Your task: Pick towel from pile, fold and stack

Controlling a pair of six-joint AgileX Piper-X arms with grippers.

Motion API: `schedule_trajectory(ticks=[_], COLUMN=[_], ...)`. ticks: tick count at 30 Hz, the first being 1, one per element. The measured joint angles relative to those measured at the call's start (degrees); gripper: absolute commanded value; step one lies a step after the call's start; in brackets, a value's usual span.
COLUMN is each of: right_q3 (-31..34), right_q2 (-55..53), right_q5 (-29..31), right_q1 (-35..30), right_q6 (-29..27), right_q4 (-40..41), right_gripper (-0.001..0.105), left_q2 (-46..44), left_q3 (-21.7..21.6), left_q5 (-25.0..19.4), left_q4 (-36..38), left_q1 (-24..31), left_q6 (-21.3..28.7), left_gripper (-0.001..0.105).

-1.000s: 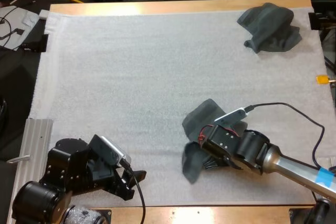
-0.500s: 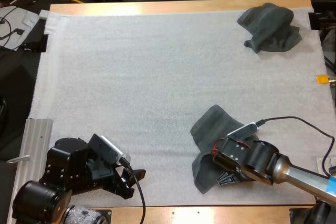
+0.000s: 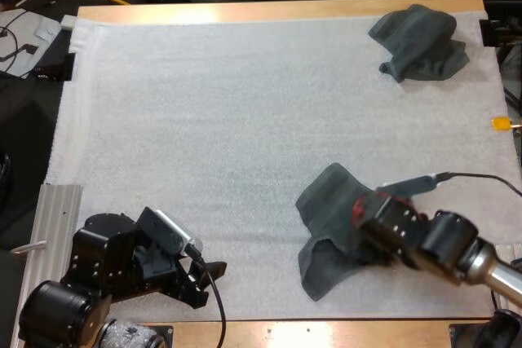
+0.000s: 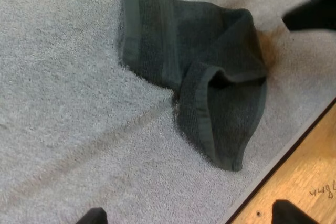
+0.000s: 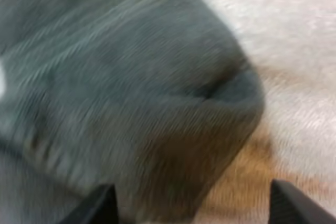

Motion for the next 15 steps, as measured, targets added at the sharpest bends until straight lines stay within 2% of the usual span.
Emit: schedule_trajectory(ticks=[2,6,11,15], right_q3=[0.44,2.27,4.81,6.23], right_q2=[-0.01,0.14,0.92,3.66], right_q5=[-2.57,-7.65,-12.08,-14.96], right_q1=[-6.05,-11.82,-15.53,-15.97], right_q6=[-0.55,-2.19,-3.95,-5.09], right_q4=[-2.97,-8.07,-13.26,-16.39], right_gripper=[0.056,0.054,0.054,0.055], left_q2=[0.0,0.0,0.0,0.0], left_q3=[0.0,0.0,0.0,0.0], left_q5=[0.0,0.0,0.08,0.32], left_q4=[0.0,-0.12,-0.12,-0.12], left_q1=[0.0,0.0,0.0,0.0], left_q6=[0.0,0.0,0.1,0.1], left_gripper=[0.061,0.061,0.061,0.061])
